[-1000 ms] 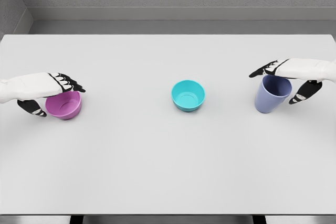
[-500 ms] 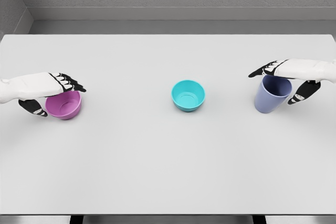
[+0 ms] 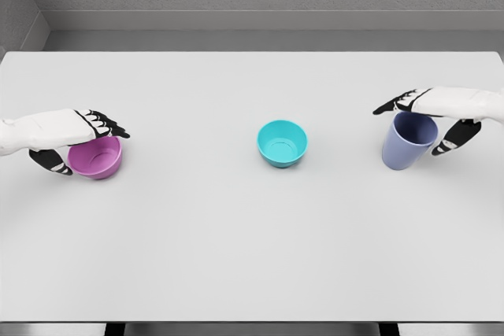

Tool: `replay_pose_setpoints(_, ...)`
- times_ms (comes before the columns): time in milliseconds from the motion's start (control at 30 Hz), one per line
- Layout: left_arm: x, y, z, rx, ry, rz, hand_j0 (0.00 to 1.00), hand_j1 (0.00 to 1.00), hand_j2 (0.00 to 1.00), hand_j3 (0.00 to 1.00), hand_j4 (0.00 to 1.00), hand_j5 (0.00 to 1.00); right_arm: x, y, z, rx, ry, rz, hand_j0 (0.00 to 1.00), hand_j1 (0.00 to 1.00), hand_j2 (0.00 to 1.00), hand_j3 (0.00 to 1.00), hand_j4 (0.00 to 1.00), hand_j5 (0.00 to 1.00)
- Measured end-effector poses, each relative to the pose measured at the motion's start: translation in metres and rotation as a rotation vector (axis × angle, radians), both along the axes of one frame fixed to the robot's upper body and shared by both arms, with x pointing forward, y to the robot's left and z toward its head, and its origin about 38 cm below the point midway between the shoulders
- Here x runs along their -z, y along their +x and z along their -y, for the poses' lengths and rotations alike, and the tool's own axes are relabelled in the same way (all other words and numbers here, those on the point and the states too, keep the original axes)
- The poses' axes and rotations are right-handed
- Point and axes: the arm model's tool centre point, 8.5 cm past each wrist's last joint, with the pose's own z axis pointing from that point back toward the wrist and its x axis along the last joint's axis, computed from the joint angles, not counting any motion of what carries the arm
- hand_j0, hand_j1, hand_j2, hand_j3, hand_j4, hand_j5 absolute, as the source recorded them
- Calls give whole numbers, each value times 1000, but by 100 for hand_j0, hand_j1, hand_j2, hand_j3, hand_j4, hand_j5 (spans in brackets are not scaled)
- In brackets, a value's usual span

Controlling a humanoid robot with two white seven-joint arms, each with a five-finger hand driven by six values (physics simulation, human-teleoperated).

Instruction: Stacking bowl and cup with both arms

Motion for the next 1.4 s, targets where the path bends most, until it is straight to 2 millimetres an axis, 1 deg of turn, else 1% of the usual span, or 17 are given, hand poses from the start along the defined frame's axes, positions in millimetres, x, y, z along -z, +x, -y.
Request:
replay_pose_setpoints(700, 6, 2, 2, -4, 1, -6, 100, 100, 100, 100, 100, 100, -3, 0, 1, 0, -1, 7, 100, 100, 100, 100, 100, 100)
replay_pose_setpoints(933, 9, 3, -1, -17, 0, -13, 100, 100, 100, 100, 100, 100, -3, -1, 2, -2, -3, 7, 100, 100, 100, 100, 100, 100)
replay_pose_setpoints(1400, 10, 3, -1, -18, -3, -14, 100, 100, 100, 100, 100, 100, -4, -1, 1, -5, -4, 8, 100, 100, 100, 100, 100, 100)
